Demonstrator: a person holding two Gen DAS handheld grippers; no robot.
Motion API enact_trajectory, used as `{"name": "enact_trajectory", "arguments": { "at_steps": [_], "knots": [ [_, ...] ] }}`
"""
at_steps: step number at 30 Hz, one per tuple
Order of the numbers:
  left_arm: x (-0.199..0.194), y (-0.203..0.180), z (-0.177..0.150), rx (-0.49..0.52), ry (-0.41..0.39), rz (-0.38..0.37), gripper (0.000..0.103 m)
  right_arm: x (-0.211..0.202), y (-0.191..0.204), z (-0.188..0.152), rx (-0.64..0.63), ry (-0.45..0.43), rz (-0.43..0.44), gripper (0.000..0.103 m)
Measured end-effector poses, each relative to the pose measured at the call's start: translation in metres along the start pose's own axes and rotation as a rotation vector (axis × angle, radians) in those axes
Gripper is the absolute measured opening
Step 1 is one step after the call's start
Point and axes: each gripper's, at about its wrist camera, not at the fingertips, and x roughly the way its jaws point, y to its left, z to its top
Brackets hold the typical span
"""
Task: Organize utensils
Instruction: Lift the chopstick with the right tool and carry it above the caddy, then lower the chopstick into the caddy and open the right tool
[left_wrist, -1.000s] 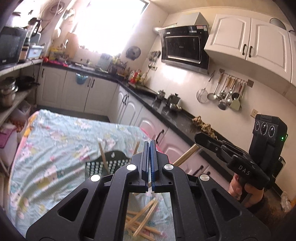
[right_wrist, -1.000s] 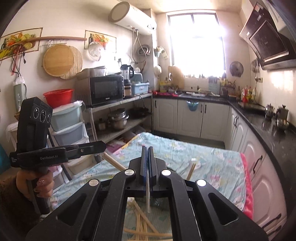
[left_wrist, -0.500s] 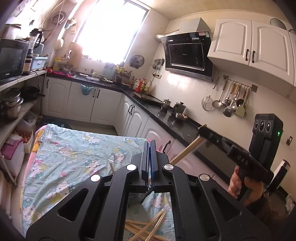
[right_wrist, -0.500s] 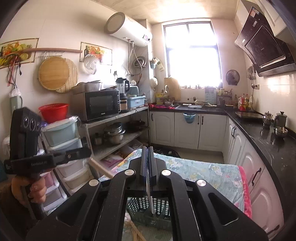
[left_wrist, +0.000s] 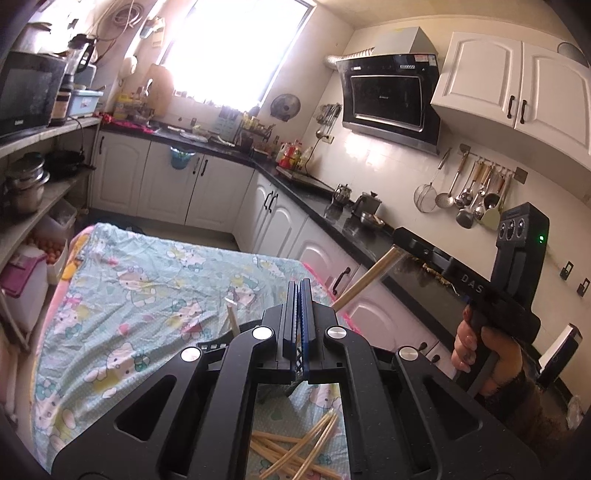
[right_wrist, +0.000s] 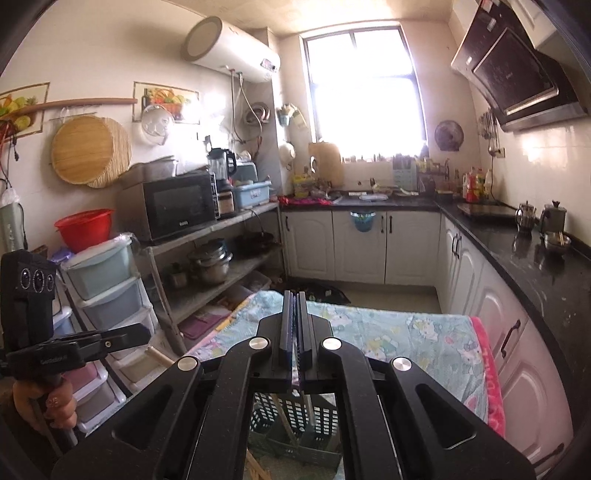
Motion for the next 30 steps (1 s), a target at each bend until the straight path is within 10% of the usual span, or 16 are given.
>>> {"name": "enact_trajectory", "arguments": {
  "at_steps": [26, 30],
  "knots": [
    [0.064, 0.02, -0.033, -0.07, 0.153, 0.068, 0.0, 0.081, -0.011, -0.049, 0.022, 0.221, -0.012, 0.003],
    [0.068, 0.022, -0.032, -0.078, 0.144, 0.093, 0.0, 0.082, -0.015, -0.048, 0.03, 0.222, -0.007, 0.023]
  ]
}}
